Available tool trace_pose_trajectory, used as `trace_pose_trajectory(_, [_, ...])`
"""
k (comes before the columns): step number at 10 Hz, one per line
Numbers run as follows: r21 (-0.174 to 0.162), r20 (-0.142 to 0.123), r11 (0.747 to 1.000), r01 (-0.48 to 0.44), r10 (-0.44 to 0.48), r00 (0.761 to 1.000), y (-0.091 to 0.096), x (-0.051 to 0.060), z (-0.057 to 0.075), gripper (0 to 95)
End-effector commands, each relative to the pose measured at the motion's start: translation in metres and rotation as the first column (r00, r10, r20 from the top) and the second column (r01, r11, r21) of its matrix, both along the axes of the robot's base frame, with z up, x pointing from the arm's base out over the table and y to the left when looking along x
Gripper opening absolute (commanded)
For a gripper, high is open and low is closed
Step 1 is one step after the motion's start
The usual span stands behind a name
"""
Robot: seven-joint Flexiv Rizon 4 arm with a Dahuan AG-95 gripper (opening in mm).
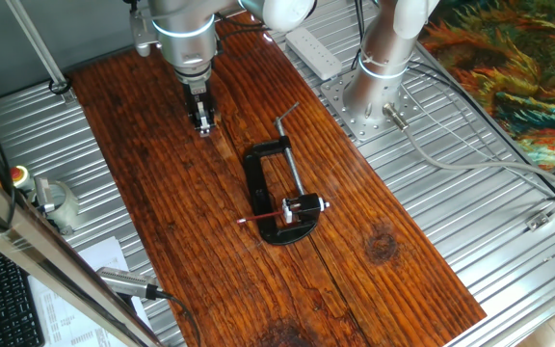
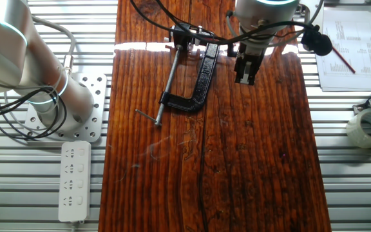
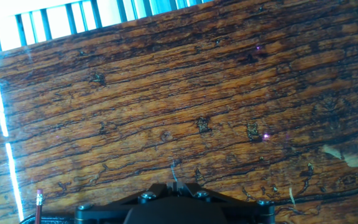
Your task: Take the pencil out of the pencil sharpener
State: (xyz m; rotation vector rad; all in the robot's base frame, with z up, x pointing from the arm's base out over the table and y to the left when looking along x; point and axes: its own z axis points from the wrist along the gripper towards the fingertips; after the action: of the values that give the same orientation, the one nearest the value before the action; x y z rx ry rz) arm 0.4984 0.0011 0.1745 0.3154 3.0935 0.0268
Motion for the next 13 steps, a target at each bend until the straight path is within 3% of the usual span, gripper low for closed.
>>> trace_pose_trajectory(1, [0.001,-0.001,1.0,0.001,-0.001,1.0,0.0002,0.0004,0.0,0.0])
trace_pose_trajectory(13, [-0.004,-0.003,1.0,-0.012,0.012,1.0,0.0002,0.0004,0.0,0.0])
